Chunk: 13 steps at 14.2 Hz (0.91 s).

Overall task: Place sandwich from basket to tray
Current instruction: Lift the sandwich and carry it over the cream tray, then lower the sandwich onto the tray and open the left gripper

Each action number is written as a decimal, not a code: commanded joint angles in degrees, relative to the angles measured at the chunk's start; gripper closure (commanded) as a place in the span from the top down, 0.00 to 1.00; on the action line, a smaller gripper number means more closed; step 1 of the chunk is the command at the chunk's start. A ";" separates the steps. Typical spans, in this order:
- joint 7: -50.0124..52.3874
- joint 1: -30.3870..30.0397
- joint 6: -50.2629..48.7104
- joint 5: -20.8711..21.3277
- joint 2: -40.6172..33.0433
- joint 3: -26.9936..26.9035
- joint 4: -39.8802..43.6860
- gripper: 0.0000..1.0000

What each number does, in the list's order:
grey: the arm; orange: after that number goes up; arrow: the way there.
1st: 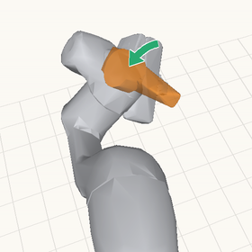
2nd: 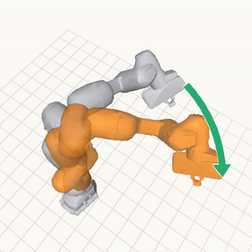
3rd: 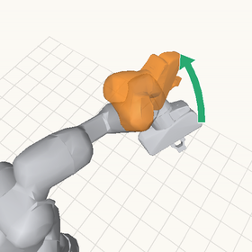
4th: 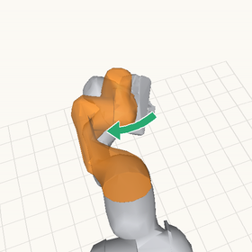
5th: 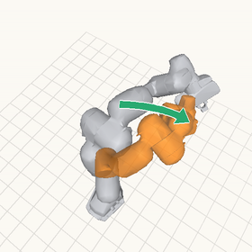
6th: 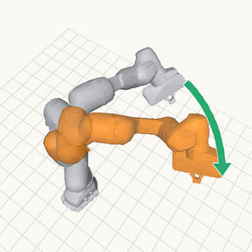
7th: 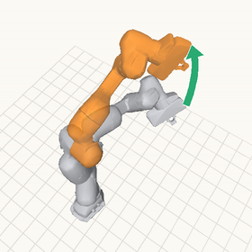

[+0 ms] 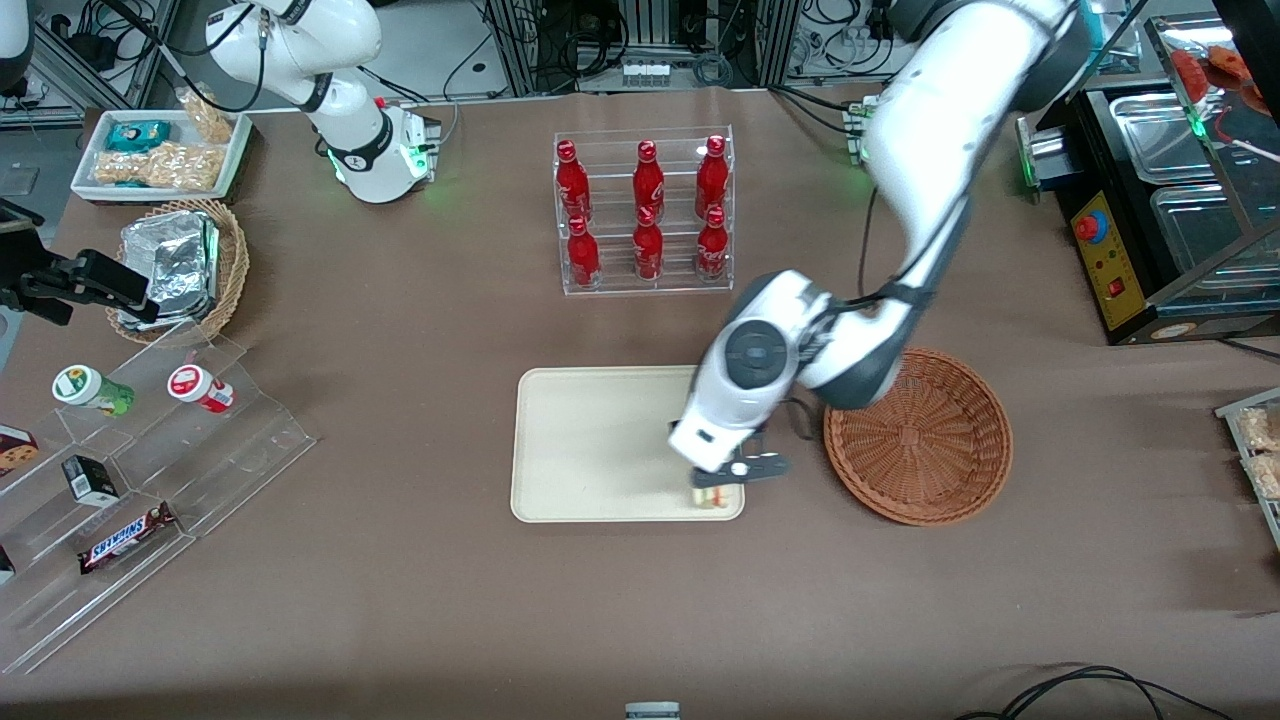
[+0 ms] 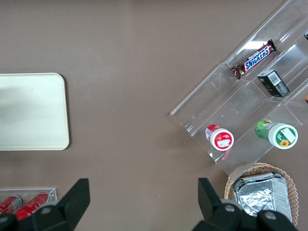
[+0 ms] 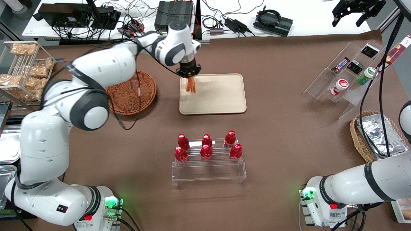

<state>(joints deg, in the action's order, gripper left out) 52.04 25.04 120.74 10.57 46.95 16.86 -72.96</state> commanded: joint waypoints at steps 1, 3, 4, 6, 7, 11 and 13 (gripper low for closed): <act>3.68 3.95 -1.47 1.91 6.74 -0.42 10.45 0.03; 3.68 5.63 -1.12 1.82 7.54 -0.42 11.08 0.03; 3.68 6.25 -1.12 1.82 7.63 -0.42 11.08 0.03; 3.34 7.04 -1.21 1.91 7.89 -0.42 10.82 0.03; 3.07 7.13 -1.04 1.91 8.59 -0.42 10.56 0.04; 4.90 7.84 0.10 1.65 9.57 -0.25 10.46 0.84; 6.58 7.57 -0.59 1.73 8.43 -0.34 10.46 1.00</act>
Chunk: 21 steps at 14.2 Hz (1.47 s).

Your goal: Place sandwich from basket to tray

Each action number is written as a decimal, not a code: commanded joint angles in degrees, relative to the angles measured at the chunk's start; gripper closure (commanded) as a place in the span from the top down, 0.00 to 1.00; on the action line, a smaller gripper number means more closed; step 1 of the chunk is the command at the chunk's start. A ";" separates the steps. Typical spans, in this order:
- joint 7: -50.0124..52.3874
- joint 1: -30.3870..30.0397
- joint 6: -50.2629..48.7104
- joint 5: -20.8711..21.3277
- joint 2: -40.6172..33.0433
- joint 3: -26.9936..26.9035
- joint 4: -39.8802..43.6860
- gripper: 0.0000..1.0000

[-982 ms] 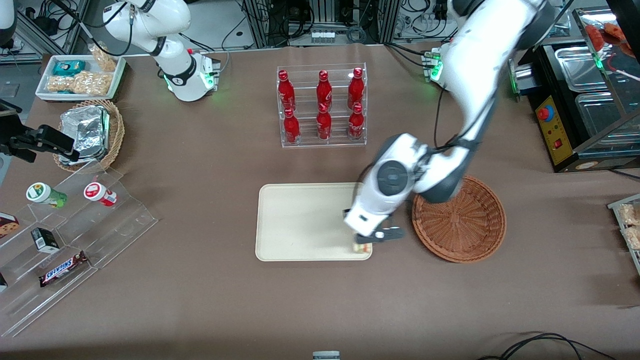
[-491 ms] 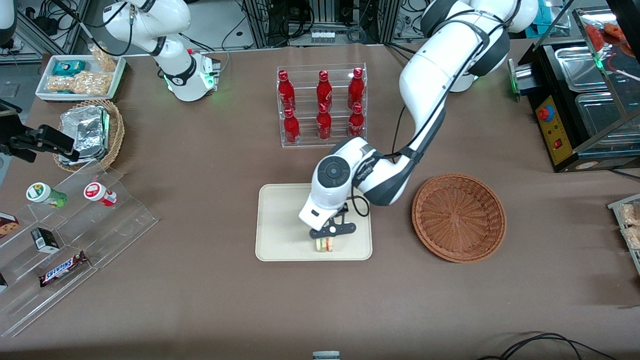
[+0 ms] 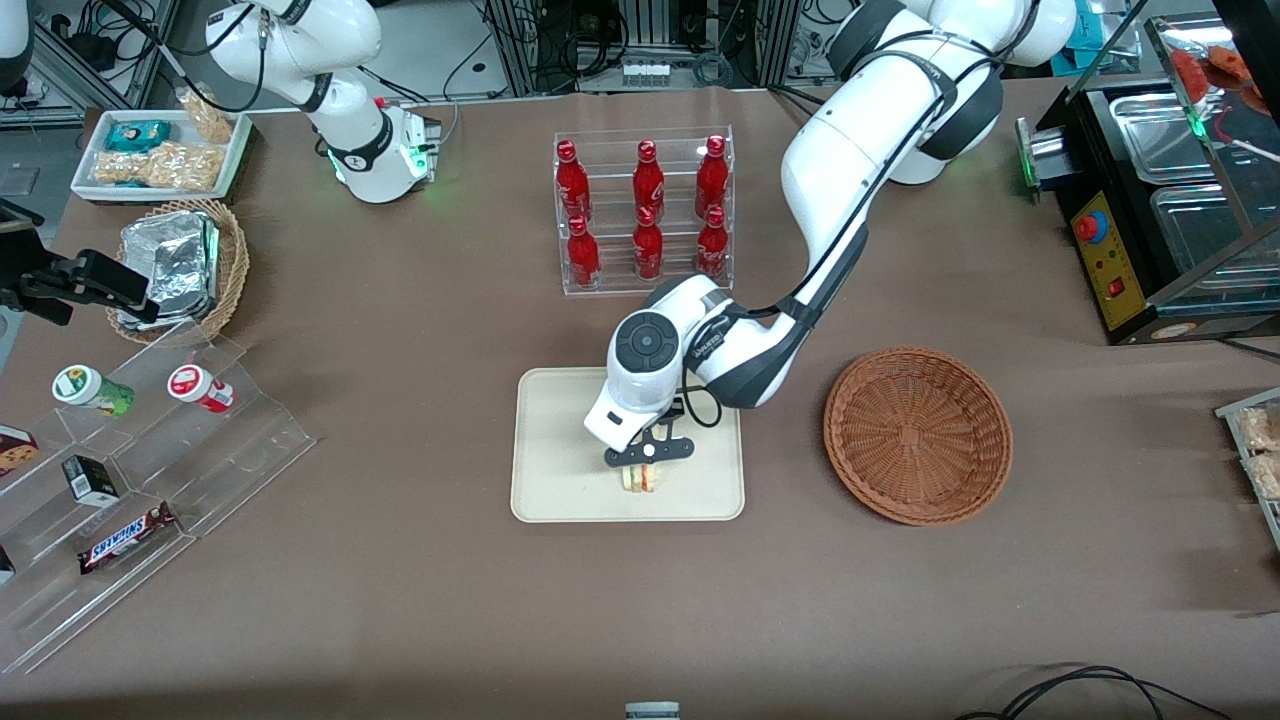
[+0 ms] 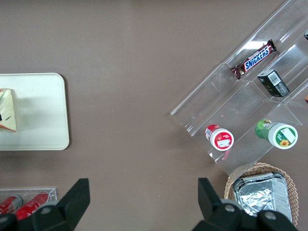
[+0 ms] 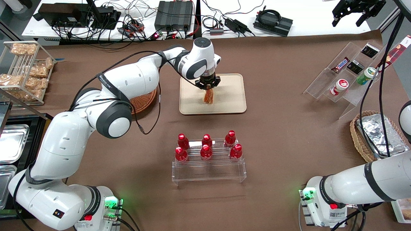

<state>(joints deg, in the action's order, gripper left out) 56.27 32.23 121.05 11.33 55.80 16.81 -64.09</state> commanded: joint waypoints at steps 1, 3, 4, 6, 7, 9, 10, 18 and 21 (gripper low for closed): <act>2.35 0.03 -2.21 0.80 -2.35 -0.29 1.51 1.00; 2.35 -0.06 -8.00 1.23 -7.00 -0.46 1.51 1.00; 2.09 -0.14 -9.76 1.23 -9.55 -0.73 1.34 1.00; 2.44 -1.81 -14.85 1.23 -13.77 -0.64 0.46 1.00; 3.48 -2.16 -18.18 0.63 -15.71 -0.64 0.20 1.00; 10.58 -5.40 -23.04 -0.70 -19.22 -0.64 -2.69 1.00; 10.44 -6.29 -23.23 -0.26 -21.50 -0.55 -6.45 1.00; -14.13 -24.03 -23.99 -2.70 -44.36 -0.55 -32.67 1.00; -28.72 -30.71 -33.22 -5.79 -49.19 -0.64 -32.33 1.00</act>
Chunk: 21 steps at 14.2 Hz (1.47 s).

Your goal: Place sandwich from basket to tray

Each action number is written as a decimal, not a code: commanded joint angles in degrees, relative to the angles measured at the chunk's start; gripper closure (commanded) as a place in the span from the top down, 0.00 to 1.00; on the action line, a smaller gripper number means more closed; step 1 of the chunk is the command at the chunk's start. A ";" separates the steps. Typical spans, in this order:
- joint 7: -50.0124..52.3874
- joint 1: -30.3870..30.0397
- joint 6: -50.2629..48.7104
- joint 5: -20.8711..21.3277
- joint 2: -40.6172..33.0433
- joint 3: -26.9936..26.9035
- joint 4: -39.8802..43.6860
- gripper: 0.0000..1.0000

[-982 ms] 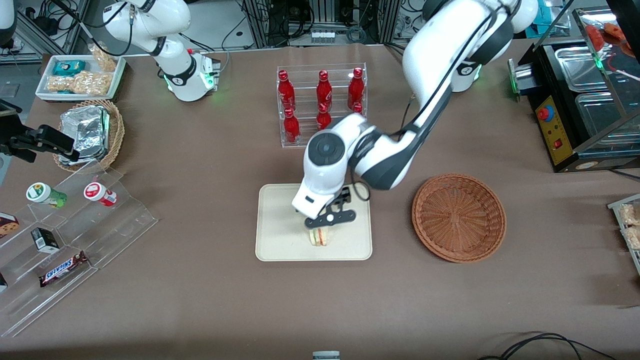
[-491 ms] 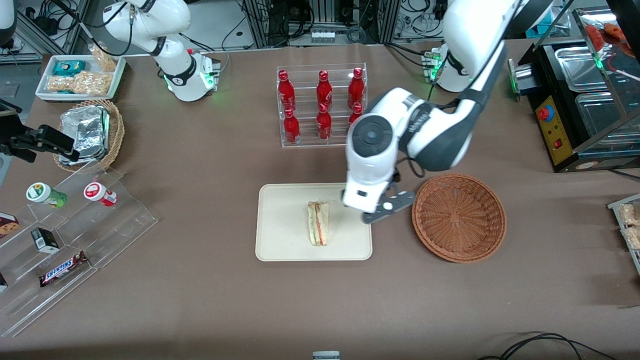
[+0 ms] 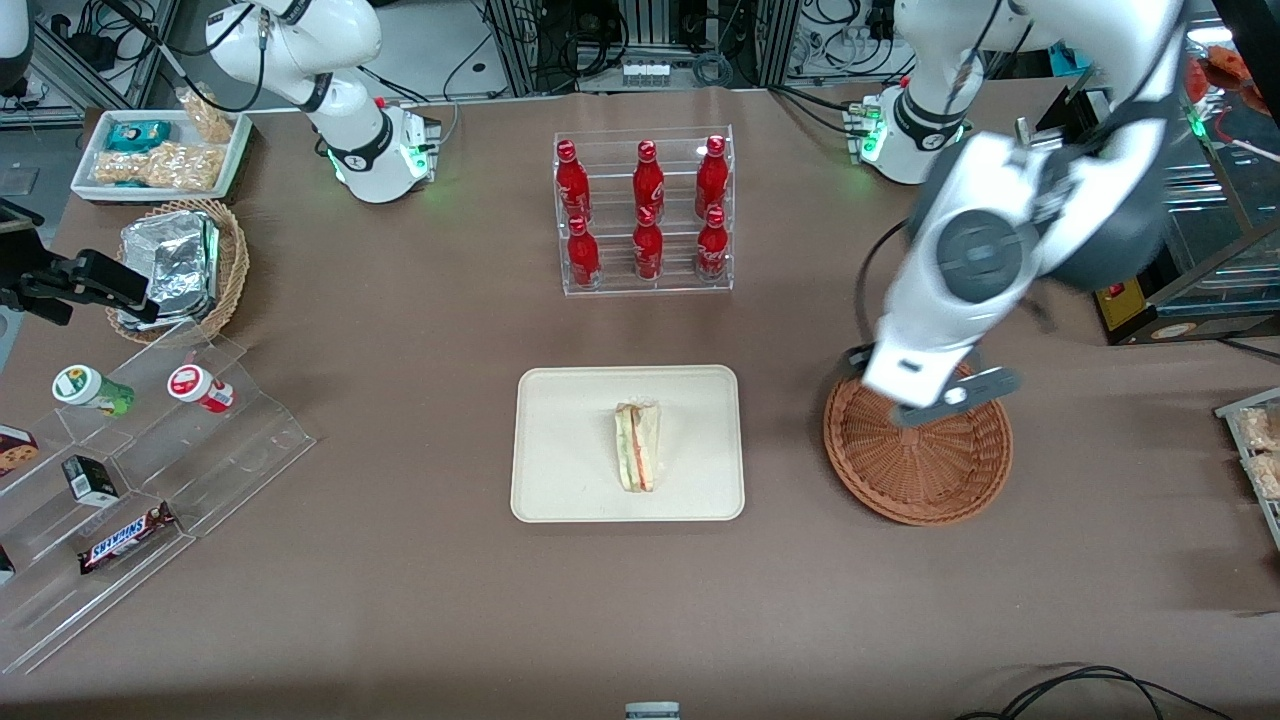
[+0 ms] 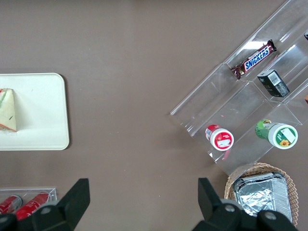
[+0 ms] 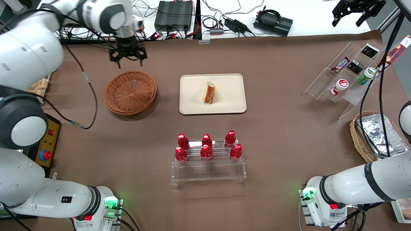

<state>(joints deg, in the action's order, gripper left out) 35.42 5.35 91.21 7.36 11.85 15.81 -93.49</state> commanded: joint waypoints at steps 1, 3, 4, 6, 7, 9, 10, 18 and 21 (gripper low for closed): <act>-10.78 -5.77 -4.53 -1.91 -6.83 0.27 -3.10 1.00; -16.23 -11.21 -6.47 -3.74 -9.65 0.53 -2.67 1.00; -18.61 -12.11 -6.91 -4.72 -10.61 0.36 -2.05 1.00; -21.00 -12.03 -7.01 -4.99 -12.02 -3.48 -0.56 1.00; -21.35 -11.33 -7.88 -5.95 -12.38 -6.90 0.58 1.00; -24.68 -10.80 -9.20 -8.84 -12.30 -11.39 3.56 1.00; -26.35 -8.36 -9.38 -10.08 -12.38 -15.07 4.36 1.00; -27.51 -3.59 -12.81 -11.67 -13.26 -21.36 5.51 1.00; -27.07 -4.11 -12.98 -11.05 -13.35 -17.41 5.77 1.00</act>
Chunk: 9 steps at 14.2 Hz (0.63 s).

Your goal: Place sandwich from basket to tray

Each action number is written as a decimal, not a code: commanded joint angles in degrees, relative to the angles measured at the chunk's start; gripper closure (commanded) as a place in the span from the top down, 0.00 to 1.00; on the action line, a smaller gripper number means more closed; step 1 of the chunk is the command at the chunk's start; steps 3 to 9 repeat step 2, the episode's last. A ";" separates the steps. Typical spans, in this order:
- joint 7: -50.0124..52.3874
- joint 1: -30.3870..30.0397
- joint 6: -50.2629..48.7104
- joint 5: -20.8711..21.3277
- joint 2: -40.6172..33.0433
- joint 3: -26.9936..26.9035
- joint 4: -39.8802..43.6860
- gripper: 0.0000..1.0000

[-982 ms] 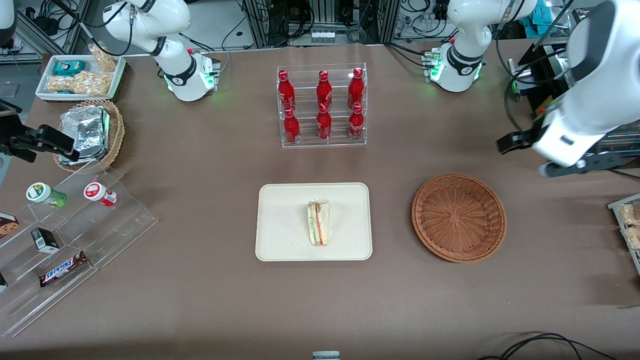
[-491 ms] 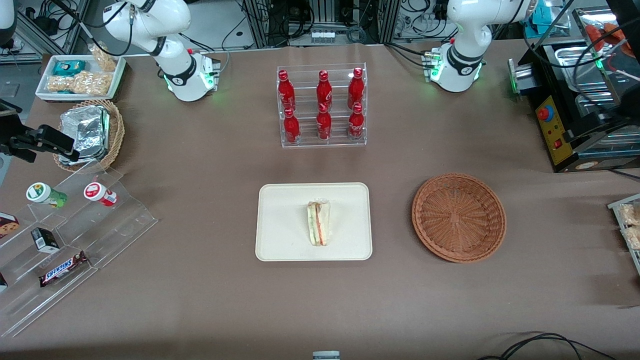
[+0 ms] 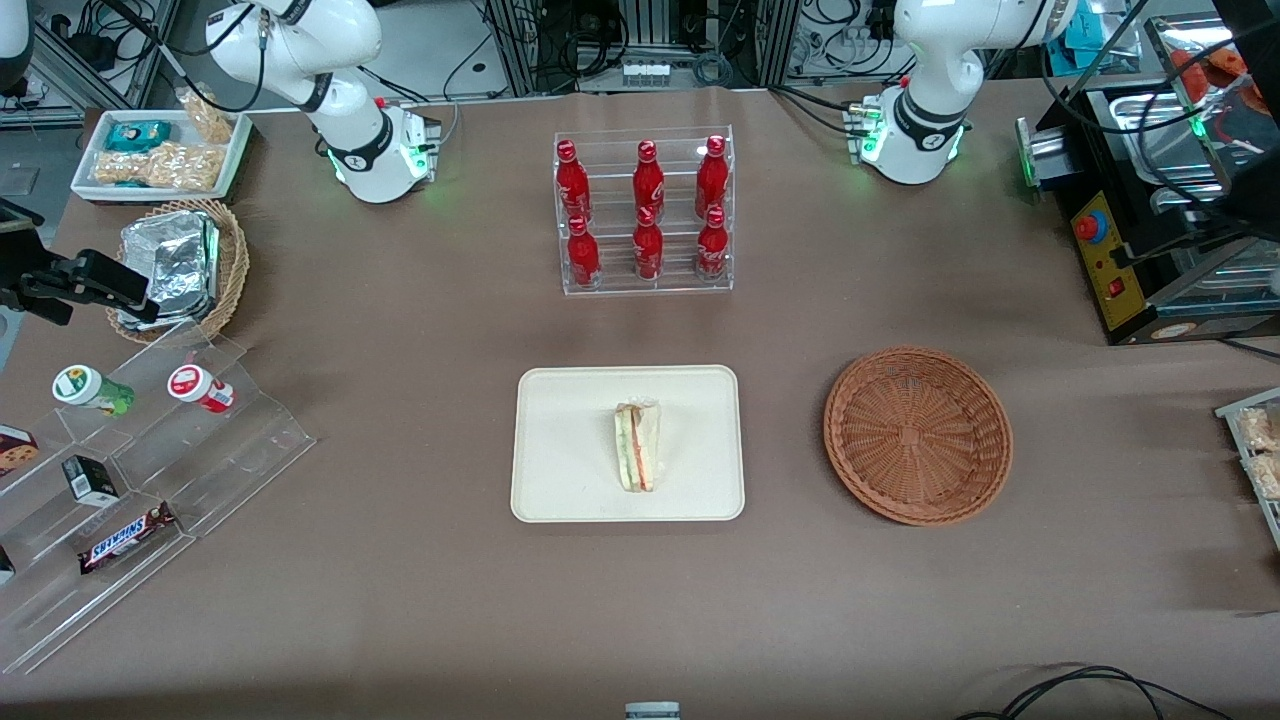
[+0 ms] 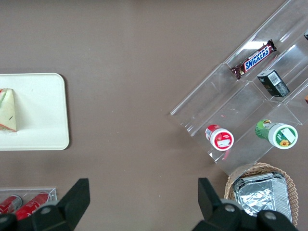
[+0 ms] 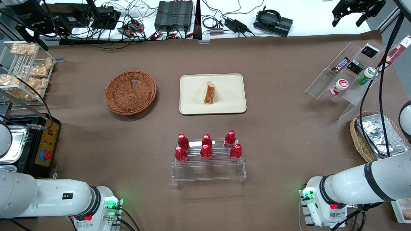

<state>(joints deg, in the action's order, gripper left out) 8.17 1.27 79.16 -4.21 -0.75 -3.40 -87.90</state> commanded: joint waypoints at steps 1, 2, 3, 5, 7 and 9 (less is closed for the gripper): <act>0.27 -0.04 -1.46 0.43 -0.74 2.16 0.45 1.00; 0.35 -0.04 -2.59 0.43 -0.83 2.34 0.54 1.00; 0.35 -0.04 -2.59 0.43 -0.83 2.34 0.54 1.00; 0.35 -0.04 -2.59 0.43 -0.83 2.34 0.54 1.00; 0.35 -0.04 -2.59 0.43 -0.83 2.34 0.54 1.00; 0.35 -0.04 -2.59 0.43 -0.83 2.34 0.54 1.00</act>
